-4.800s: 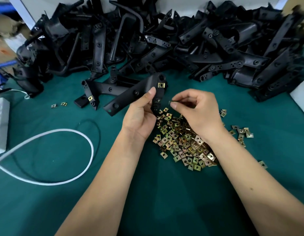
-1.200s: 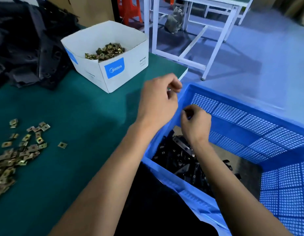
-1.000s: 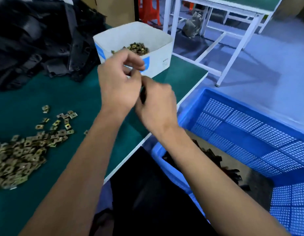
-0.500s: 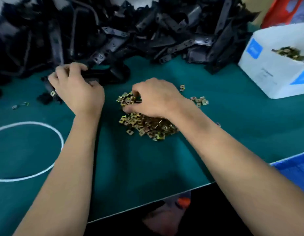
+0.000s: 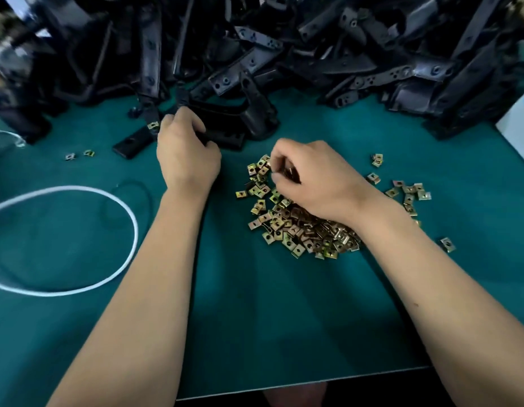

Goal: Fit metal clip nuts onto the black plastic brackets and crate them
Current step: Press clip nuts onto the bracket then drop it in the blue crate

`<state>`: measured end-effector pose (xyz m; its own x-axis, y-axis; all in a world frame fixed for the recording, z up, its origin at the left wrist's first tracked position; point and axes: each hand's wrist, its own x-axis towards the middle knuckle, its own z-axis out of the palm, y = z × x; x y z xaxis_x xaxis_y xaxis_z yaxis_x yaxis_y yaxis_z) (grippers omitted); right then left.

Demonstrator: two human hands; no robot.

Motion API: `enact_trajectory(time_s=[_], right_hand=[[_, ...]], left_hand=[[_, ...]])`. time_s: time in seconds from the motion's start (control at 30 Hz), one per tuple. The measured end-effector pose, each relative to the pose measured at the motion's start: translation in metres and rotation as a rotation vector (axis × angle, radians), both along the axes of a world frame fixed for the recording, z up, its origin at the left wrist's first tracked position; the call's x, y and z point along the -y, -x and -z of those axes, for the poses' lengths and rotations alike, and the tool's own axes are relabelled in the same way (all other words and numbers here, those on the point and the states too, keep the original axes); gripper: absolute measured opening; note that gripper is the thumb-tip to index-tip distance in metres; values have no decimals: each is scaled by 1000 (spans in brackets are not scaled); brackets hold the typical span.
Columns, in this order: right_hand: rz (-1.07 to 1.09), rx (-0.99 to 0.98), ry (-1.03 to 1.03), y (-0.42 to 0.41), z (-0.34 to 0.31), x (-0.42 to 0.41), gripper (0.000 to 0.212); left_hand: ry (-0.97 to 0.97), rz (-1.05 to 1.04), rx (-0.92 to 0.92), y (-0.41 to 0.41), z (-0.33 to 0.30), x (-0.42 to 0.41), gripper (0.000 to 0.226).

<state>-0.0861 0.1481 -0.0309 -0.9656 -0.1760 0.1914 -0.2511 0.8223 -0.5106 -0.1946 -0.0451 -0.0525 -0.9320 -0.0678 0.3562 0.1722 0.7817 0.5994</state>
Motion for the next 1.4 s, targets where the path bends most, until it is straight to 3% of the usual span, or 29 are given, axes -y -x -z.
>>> enact_trajectory(time_s=[0.13,0.23,0.33,0.5,0.77,0.93,1.13,1.27,1.4], right_hand=[[96,-77,299,1,3,-4,7],[109,-31,507,2,4,-5,16],[84,14,651,3,4,-8,13],[91,38,706,6,5,-9,6],[116,92,858,7,4,-10,12],[129,111,939,6,3,-11,10],[181,79,844,9,6,-13,8],[204,-30,549,9,10,-15,9],[177,-101,308,6,9,-17,10]], left_hand=[[45,82,3,-10,-3,-11,63],[103,117,17,-12,-4,-13,73],[124,112,-12,-10,-3,-13,61],[109,106,-17,-8,4,-9,36],[111,168,23,-1,-2,-4,46],[41,303,-111,-8,-1,-14,42],[95,397,-215,-16,0,-27,49],[-10,506,-132,-24,-3,-36,58],[133,540,-132,-23,-2,-39,68]])
